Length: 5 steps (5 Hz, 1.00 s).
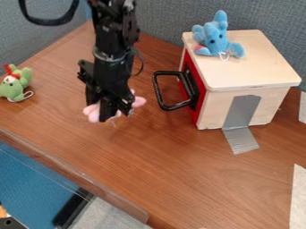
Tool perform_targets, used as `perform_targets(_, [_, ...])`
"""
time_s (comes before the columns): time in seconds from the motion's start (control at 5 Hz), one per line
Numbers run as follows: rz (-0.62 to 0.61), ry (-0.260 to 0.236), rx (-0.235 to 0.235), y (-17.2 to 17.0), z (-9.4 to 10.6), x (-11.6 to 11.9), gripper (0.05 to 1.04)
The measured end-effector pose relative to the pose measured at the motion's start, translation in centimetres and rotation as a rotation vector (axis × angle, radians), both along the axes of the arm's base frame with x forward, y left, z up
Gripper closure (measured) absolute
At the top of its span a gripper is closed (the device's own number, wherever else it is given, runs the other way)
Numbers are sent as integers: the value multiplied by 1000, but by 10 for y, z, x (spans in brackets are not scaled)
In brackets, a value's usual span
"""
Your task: Moved the pink bunny to the middle of the table
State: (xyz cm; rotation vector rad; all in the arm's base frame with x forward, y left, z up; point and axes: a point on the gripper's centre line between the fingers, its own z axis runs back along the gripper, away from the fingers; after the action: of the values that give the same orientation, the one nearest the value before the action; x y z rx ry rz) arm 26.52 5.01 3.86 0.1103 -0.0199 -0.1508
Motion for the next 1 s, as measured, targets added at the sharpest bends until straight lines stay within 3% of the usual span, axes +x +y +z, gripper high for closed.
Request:
perform_targets(0.2, [-13,43,3,0,-8,-13,736])
perform_targets(0.4, [23,79,0,5,-8,-20,490])
perform_targets(0.6, [24,80,-8,4,-6,-22,189])
perform_targets(0.8, [42,64,-10,5,6,-24,67])
perform_targets(1.0, [55,7,-7,8,34,-22,75])
